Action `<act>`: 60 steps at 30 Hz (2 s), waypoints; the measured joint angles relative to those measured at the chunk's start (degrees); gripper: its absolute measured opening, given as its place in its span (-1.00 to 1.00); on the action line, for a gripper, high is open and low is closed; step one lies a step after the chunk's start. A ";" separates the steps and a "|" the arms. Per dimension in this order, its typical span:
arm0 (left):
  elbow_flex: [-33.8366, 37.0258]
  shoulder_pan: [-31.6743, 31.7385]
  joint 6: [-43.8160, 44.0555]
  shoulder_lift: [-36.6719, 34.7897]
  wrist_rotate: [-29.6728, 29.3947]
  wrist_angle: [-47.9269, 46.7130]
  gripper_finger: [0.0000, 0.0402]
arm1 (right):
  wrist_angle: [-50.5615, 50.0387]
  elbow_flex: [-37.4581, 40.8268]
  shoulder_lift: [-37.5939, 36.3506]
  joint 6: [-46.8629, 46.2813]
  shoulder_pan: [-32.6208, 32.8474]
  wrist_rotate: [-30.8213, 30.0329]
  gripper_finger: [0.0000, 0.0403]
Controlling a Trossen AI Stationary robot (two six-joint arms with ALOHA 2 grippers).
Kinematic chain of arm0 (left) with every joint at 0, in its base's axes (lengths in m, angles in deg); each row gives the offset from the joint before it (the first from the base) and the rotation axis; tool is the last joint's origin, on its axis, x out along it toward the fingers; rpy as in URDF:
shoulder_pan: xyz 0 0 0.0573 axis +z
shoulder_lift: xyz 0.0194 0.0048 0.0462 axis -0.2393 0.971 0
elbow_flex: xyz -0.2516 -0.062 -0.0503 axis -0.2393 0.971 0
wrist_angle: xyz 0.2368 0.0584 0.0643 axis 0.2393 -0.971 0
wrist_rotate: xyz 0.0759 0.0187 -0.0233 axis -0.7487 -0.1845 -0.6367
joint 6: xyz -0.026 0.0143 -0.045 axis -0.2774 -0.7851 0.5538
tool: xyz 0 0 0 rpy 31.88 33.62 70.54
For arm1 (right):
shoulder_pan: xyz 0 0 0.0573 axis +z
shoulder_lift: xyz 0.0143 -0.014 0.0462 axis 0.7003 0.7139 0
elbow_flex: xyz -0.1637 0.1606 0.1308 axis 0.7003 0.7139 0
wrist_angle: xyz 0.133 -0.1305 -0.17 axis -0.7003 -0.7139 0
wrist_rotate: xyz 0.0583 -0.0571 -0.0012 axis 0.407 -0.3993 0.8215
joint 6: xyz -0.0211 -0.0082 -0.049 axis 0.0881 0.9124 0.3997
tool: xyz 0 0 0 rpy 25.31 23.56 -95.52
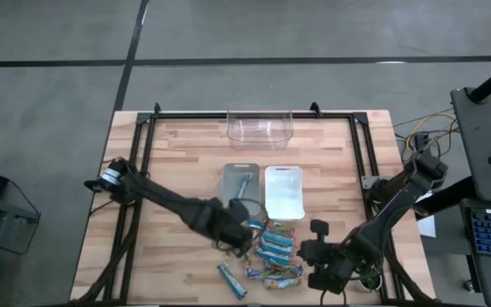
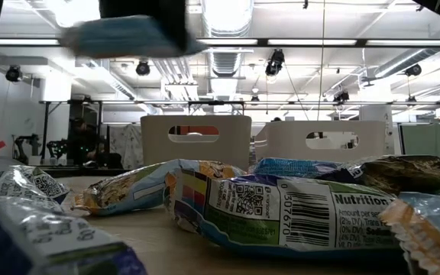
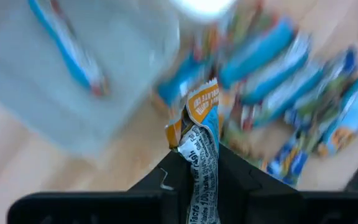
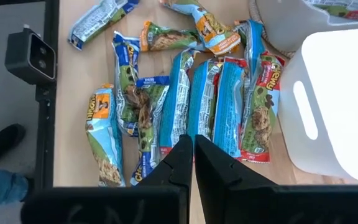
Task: Pick and place Granola Bars by type
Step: Put the orange granola bar into the white bin
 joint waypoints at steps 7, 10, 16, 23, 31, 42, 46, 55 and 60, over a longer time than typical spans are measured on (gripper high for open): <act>-5.27 6.00 -23.93 -0.65 -4.23 9.12 -0.82 | -1.25 0.00 -1.92 -0.03 0.00 0.04 -0.96; -5.65 8.84 -33.06 -0.65 -3.71 16.17 -0.82 | -1.35 0.00 -2.21 -0.33 0.00 0.13 -0.96; -5.30 14.64 -44.37 -0.65 2.55 25.75 -0.82 | -1.45 -0.54 -2.58 -0.38 0.39 0.46 -0.96; -5.18 20.73 -51.70 -0.34 7.00 30.26 -0.82 | -1.45 -1.03 -2.98 -0.42 0.61 0.46 -0.96; -0.68 25.57 -53.07 -0.34 14.24 42.44 -0.82 | -1.41 -1.03 -3.04 -0.40 0.61 0.44 -0.96; 13.82 27.39 -50.35 -0.34 17.73 63.06 -0.82 | -1.41 -1.03 -3.04 -0.39 0.59 -0.04 -0.96; 18.45 27.46 -43.44 -0.34 18.64 67.66 -0.82 | -1.41 -1.03 -3.04 -0.38 0.55 -0.07 -0.96; 21.25 27.42 -27.09 -0.30 19.26 70.29 -0.82 | -1.41 -1.03 -3.04 -0.38 0.50 -0.12 -0.96; 21.04 27.55 -13.90 -0.30 19.23 70.22 -0.82 | -1.43 -1.03 -3.04 -0.40 0.50 -0.15 -0.96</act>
